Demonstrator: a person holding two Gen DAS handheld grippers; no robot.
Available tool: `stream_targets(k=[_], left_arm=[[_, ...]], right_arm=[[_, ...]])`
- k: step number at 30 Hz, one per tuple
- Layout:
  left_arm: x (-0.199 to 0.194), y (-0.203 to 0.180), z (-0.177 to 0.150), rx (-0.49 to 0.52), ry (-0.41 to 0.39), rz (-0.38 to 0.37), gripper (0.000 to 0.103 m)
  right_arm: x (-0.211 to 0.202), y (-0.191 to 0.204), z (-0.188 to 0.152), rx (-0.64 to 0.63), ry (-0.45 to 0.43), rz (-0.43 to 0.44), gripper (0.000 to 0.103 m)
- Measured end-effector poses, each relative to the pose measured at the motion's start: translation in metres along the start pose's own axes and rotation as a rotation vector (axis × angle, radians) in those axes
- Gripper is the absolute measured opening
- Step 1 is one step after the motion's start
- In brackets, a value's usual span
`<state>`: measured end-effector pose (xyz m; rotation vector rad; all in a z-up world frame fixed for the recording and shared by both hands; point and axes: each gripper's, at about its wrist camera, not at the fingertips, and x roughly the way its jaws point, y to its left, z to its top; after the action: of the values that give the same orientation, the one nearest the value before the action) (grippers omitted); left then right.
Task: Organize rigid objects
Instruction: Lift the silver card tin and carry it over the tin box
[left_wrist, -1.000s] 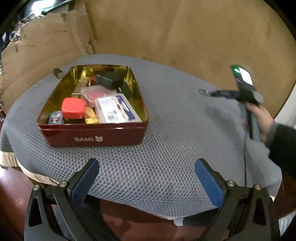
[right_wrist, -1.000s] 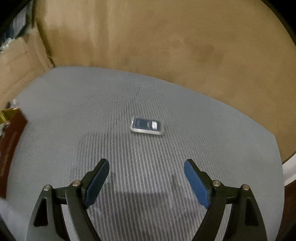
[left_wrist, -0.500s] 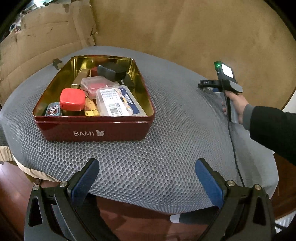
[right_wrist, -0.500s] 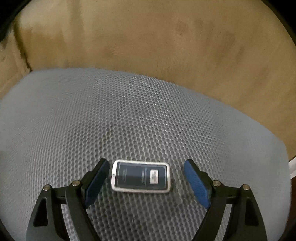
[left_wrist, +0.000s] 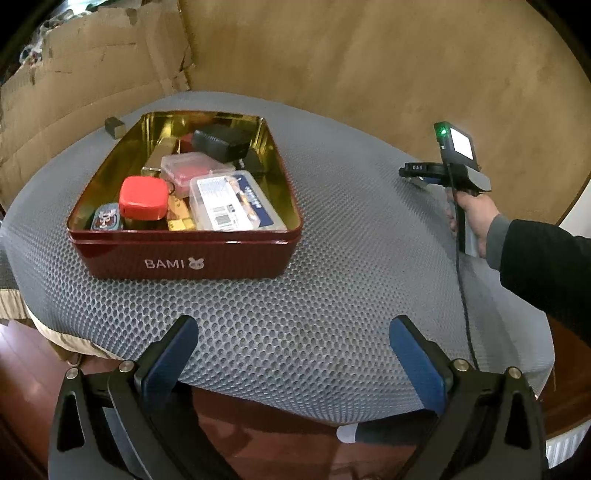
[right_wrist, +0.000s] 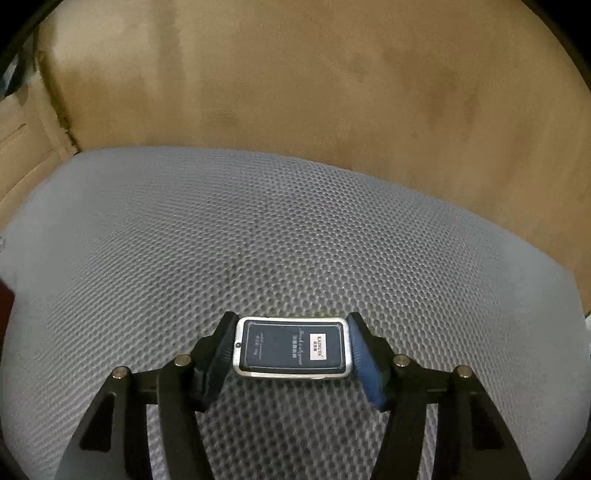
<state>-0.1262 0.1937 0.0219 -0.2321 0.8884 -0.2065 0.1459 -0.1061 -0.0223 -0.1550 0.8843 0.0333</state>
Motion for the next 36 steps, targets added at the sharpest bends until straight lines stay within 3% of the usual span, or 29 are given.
stream_targets(k=[5, 12, 17, 25, 36], left_arm=[[-0.008, -0.005, 0.000, 0.009, -0.008, 0.011, 0.102], [-0.026, -0.008, 0.002, 0.018, -0.046, 0.116, 0.102], [-0.037, -0.007, -0.002, 0.005, -0.063, 0.110, 0.102], [-0.048, -0.005, 0.002, 0.010, -0.107, 0.143, 0.102], [-0.049, 0.008, 0.008, 0.006, -0.125, 0.221, 0.102]], right_arm=[[-0.045, 0.007, 0.015, -0.008, -0.063, -0.016, 0.060], [-0.127, 0.023, 0.050, -0.038, -0.179, -0.054, 0.060], [-0.185, 0.043, 0.051, -0.082, -0.240, -0.070, 0.060], [-0.236, 0.089, 0.066, -0.165, -0.298, -0.072, 0.060], [-0.253, 0.156, 0.070, -0.279, -0.336, -0.038, 0.060]])
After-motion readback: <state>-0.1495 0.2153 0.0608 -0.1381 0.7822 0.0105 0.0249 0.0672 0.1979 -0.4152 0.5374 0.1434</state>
